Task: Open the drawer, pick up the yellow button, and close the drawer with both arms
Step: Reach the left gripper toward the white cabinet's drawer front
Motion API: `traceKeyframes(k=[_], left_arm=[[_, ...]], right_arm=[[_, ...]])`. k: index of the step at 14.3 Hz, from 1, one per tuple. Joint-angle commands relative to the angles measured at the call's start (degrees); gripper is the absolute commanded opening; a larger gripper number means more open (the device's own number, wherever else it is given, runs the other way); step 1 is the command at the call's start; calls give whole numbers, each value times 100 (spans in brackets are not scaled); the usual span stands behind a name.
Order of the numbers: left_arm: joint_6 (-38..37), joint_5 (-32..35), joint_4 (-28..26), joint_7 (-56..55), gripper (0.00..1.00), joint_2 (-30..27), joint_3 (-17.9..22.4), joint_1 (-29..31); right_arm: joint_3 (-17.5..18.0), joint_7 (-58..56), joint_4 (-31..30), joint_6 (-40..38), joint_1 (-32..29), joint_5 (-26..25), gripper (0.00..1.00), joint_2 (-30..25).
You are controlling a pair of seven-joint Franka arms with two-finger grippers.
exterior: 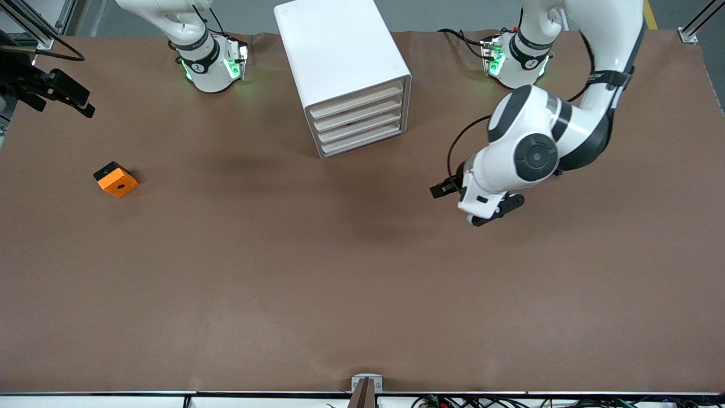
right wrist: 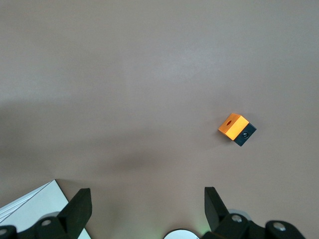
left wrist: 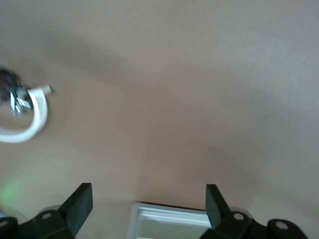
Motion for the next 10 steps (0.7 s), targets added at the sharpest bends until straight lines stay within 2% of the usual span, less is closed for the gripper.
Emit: traceKeyframes(k=[1,5,7,10], left_arm=[[-463,-75,804,-1430,100,564,-21,-297],[-1342,-417,1569,-2689,100,1162,-21,-587],[-1685,-470,1693,-3138,100,1259,-30,-684],[-1748,-1084,1720,-3648,100,1339,-21,-685]], right_arm=[[-22,-75,-45,2,-17,84,100,-107],[-31,-84,-54,20,-17,84,100,-98],[-31,-84,-45,29,-9,84,100,-98],[-22,-84,-27,11,-9,84,100,-81]])
